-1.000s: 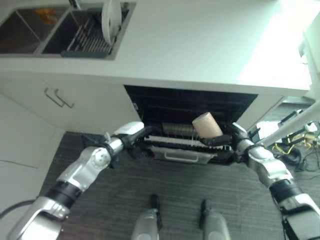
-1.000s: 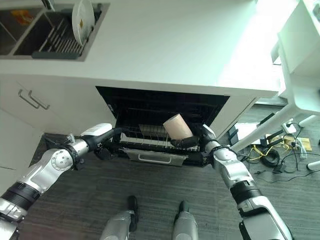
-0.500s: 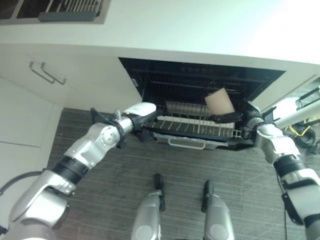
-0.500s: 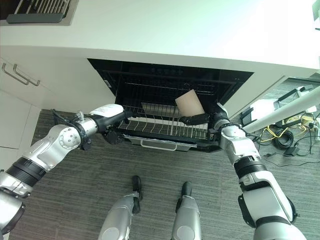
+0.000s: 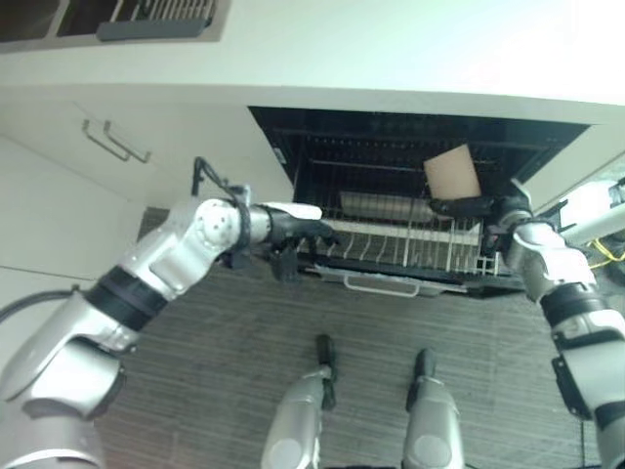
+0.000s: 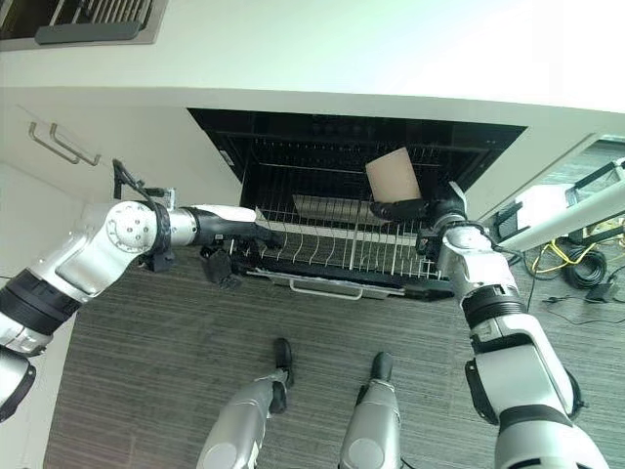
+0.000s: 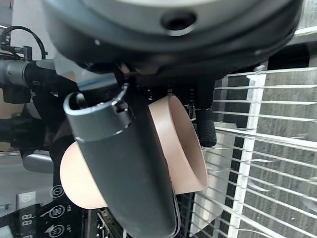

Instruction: Place the dishes in the dishwasher.

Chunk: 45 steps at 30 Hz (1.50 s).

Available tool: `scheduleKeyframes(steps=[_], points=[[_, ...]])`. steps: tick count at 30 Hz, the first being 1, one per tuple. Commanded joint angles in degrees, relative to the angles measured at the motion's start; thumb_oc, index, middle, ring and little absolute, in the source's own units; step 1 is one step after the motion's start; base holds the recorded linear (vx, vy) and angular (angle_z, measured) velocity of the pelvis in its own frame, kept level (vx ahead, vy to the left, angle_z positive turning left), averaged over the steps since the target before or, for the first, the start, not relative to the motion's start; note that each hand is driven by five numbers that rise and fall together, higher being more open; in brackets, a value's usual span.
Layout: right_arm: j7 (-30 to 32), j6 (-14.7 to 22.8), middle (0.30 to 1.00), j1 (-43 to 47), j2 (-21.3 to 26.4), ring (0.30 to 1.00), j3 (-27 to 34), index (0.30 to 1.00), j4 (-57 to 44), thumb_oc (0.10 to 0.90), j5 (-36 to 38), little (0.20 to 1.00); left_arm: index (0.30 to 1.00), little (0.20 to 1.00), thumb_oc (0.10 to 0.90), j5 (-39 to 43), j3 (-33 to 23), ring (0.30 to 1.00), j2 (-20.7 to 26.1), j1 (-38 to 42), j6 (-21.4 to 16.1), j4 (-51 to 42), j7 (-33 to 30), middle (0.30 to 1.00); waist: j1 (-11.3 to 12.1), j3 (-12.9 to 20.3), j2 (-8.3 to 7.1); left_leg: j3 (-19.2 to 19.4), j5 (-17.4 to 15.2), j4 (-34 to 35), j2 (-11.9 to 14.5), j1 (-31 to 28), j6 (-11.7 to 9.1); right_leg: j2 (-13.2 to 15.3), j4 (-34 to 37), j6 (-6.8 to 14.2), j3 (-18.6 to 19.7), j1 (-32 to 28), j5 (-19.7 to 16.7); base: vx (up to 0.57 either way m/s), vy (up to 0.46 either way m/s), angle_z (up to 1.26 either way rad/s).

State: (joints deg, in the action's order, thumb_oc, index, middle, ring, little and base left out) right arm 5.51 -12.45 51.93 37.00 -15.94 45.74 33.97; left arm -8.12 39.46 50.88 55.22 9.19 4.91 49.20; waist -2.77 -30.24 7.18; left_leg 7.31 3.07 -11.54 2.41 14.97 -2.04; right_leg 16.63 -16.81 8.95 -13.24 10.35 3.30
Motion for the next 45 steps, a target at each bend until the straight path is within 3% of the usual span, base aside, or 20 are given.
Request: scheduleKeyframes(steps=[1, 4, 10, 13, 15, 18, 28, 35, 40, 42, 43, 45], points=[[0.8, 5.87, 0.3, 7.51, 4.48, 0.3, 2.78, 0.3, -0.75, 0.4, 0.77, 0.3, 0.9, 0.9, 0.8, 5.47, 0.64, 0.9, 0.57, -4.22, 2.59, -5.92, 14.47, 0.9, 0.88, 4.79, 2.1, 3.83, -10.12, -5.64, 0.72, -1.67, -1.68, -1.88, -0.38, -0.1, -1.16, 1.43, 1.77, 0.02, 0.062, 0.06], [0.9, 6.1, 0.3, 7.99, 4.52, 0.3, 2.67, 0.3, 0.31, 0.4, -0.03, 0.3, 0.9, 0.9, 0.8, 5.38, 1.6, 0.9, 1.0, -2.7, 3.6, -6.56, 16.67, 0.9, 0.78, 4.88, 3.02, 3.88, -10.22, -5.64, 0.44, -1.78, -1.71, -1.61, -0.38, -0.06, -1.08, 1.36, 1.82, 0.02, 0.047, 0.05], [2.68, 6.47, 0.3, 7.73, 3.99, 0.3, 3.17, 0.3, 1.26, 0.4, -0.32, 0.3, 0.9, 0.9, 0.8, 5.98, 2.32, 0.9, 2.32, -0.13, 3.92, -8.77, 16.81, 0.9, 0.97, 4.93, 3.44, 3.57, -10.36, -5.64, 0.15, -1.94, -1.76, -1.48, -0.38, 0.13, -0.98, 1.23, 1.73, 0.02, -0.002, 0.01], [3.6, 6.8, 0.3, 7.2, 3.61, 0.3, 3.54, 0.3, 1.7, 0.4, 0.0, 0.3, 0.9, 0.9, 0.8, 6.7, 2.24, 0.9, 3.2, 0.82, 1.43, -9.92, 10.99, 0.9, 1.17, 4.9, 3.43, 3.48, -10.43, -5.64, 0.08, -1.95, -1.73, -1.49, -0.38, 0.16, -0.96, 1.21, 1.74, 0.01, -0.01, 0.0], [4.2, 7.66, 0.3, 6.52, 3.24, 0.3, 3.87, 0.3, 2.25, 0.4, 0.01, 0.3, 0.9, 0.9, 0.8, 8.64, 1.9, 0.9, 3.74, 1.53, -1.03, -10.45, 1.93, 0.9, 1.34, 4.77, 3.35, 3.4, -10.56, -5.64, 0.02, -1.92, -1.64, -1.48, -0.38, 0.18, -0.93, 1.23, 1.78, 0.0, 0.0, 0.0], [4.89, 8.6, 0.3, 4.68, 2.72, 0.3, 5.1, 0.3, 2.27, 0.4, 1.0, 0.3, 0.9, 0.9, 0.8, 9.32, 0.05, 0.9, 3.95, 0.74, -3.46, -11.59, -6.8, 0.9, 1.77, 4.56, 3.28, 3.03, -10.58, -5.64, 0.02, -1.91, -1.59, -1.57, -0.38, 0.11, -0.88, 1.09, 1.84, 0.01, -0.014, 0.0], [9.27, 9.77, 0.3, -2.95, -3.44, 0.3, 7.81, 0.3, -3.87, 0.4, 6.66, 0.3, 0.9, 0.9, 0.8, 7.45, -9.06, 0.9, 1.51, -7.49, -8.41, -11.41, -25.51, 0.9, 2.6, 3.62, 2.07, 1.92, -10.82, -5.64, 0.08, -1.36, -1.12, -2.19, -0.38, -0.25, -0.87, 1.29, 2.02, 0.0, -0.05, 0.0], [13.28, 10.9, 0.3, -7.24, -7.68, 0.3, 8.06, 0.3, -5.81, 0.4, 7.8, 0.3, 0.9, 0.9, 0.8, 2.24, -11.92, 0.9, -1.68, -12.38, -13.0, -8.22, -31.57, 0.9, 1.87, 2.98, 1.87, 2.25, -10.71, -5.64, 0.51, -1.28, -1.01, -2.79, -0.38, -0.59, -0.28, 1.67, 2.0, 0.0, 0.0, 0.0], [16.19, 11.5, 0.3, -9.68, -10.58, 0.3, 7.73, 0.3, -6.36, 0.4, 7.46, 0.3, 0.9, 0.9, 0.8, -0.63, -11.34, 0.9, -3.01, -13.96, -12.78, -8.4, -31.49, 0.9, 1.31, 2.58, 1.79, 2.61, -10.79, -5.64, 0.68, -1.28, -0.84, -2.96, -0.38, -0.56, 0.17, 1.92, 1.93, 0.0, 0.004, -0.06], [17.53, 11.86, 0.58, -10.21, -11.21, 0.58, 7.81, 0.58, -5.6, 0.587, 7.31, 0.58, 0.9, 0.9, 0.8, -0.78, -10.85, 0.9, -3.3, -13.73, -11.72, -8.64, -31.82, 0.9, 1.06, 2.59, 1.97, 2.85, -10.86, -5.64, 0.71, -1.33, -0.83, -2.97, -0.38, -0.57, 0.31, 1.97, 1.98, 0.0, 0.0, 0.0], [18.11, 12.1, 0.9, -10.63, -11.38, 0.9, 7.94, 0.9, -5.32, 0.8, 7.31, 0.9, 0.9, 0.9, 0.8, -0.73, -10.83, 0.9, -3.34, -13.77, -11.48, -8.78, -31.94, 0.9, 0.95, 2.61, 2.07, 2.94, -10.88, -5.64, 0.73, -1.4, -0.83, -2.96, -0.38, -0.55, 0.36, 1.95, 1.98, 0.02, 0.028, -0.03], [19.67, 12.71, 0.9, -11.63, -11.72, 0.9, 8.26, 0.9, -4.85, 0.8, 7.2, 0.9, 0.9, 0.9, 0.8, -0.86, -10.61, 0.9, -3.41, -14.07, -10.96, -8.9, -32.2, 0.9, 0.71, 2.65, 2.29, 3.12, -10.95, -5.64, 0.75, -1.57, -0.81, -2.9, -0.38, -0.55, 0.48, 1.89, 2.01, 0.02, 0.039, -0.05]])
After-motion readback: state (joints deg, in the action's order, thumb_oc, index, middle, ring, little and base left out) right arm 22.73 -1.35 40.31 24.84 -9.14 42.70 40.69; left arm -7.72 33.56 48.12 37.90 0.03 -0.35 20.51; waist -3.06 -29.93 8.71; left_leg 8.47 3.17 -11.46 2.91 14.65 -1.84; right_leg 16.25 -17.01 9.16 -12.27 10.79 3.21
